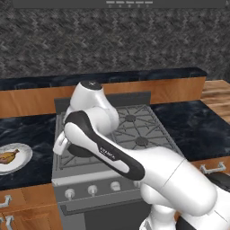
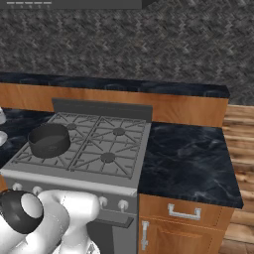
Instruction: Retrieve the frozen meat and place it in the pot on a burner. Then turn the burner on.
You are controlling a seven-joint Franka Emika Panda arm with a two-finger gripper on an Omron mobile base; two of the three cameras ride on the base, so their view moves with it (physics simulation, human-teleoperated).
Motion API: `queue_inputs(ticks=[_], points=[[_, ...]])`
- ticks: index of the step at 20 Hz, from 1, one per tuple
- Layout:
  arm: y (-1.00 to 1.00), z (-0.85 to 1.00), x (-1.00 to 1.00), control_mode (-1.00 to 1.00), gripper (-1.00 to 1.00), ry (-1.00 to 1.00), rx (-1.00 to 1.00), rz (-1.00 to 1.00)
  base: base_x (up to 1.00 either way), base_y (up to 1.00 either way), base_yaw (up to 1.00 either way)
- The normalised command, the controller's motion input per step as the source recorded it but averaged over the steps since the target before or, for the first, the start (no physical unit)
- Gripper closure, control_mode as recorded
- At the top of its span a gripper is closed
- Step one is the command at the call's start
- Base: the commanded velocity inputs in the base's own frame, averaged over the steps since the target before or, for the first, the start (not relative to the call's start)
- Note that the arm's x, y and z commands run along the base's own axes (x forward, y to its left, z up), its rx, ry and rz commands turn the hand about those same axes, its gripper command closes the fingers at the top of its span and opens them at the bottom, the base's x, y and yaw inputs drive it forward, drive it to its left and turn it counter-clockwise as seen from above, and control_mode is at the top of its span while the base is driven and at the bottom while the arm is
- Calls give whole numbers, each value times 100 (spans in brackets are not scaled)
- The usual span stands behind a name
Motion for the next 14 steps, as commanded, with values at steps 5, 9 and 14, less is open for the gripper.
queue_inputs(ticks=[5, 9, 14], points=[[18, -9, -9, -100, -100, -1, -6, 32, 0, 0, 0], [2, -16, -2, -100, -100, -5, -10, 28, 0, 0, 0], [2, -13, 0, -100, -100, -8, -12, 20, 0, 0, 0]])
